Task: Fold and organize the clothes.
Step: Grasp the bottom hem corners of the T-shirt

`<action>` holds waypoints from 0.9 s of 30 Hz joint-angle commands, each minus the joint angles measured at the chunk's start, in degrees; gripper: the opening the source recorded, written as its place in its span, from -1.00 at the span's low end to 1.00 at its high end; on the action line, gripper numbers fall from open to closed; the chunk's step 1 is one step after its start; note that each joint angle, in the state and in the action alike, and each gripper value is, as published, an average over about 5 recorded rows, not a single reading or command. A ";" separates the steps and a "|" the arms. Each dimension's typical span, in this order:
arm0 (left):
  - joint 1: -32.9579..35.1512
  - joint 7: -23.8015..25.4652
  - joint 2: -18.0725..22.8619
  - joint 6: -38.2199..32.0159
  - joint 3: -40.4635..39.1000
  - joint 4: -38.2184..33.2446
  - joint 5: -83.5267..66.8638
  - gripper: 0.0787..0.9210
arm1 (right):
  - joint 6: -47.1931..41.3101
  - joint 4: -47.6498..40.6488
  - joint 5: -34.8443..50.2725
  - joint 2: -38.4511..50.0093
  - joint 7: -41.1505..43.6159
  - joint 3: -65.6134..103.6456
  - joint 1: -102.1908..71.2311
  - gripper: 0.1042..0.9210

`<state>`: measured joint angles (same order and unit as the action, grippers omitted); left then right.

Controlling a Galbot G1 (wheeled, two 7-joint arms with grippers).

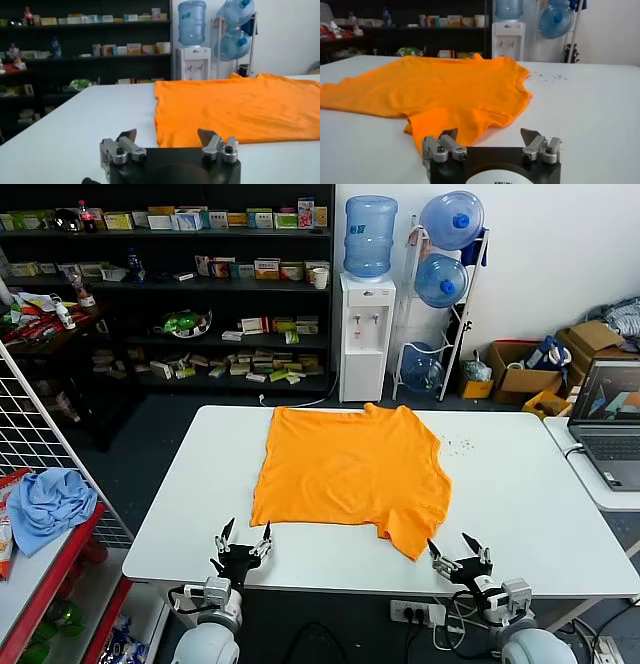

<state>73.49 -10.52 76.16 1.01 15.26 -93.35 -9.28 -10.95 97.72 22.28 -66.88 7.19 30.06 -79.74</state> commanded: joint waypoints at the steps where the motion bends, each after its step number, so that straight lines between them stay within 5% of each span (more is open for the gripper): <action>1: -1.17 1.06 -0.23 4.40 -0.13 1.00 0.38 0.77 | -0.97 -0.74 0.78 -0.11 -0.27 -1.12 1.91 0.76; 18: -6.62 0.67 -0.92 7.32 -0.98 4.56 -4.19 0.77 | -2.81 -3.50 1.70 -2.34 -1.22 -3.96 7.06 0.73; 23: -7.50 0.57 -0.88 7.42 -0.74 5.41 -5.06 0.72 | -3.28 -3.57 1.67 -2.76 -1.43 -4.16 7.15 0.43; 27: -7.47 0.87 -1.03 7.66 -0.85 5.40 -5.37 0.47 | -3.52 -3.29 1.70 -2.80 -1.57 -4.08 6.73 0.16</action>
<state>67.16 -9.88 75.27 7.77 14.54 -88.74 -13.51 -14.21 94.64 23.82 -69.46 5.67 26.40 -73.83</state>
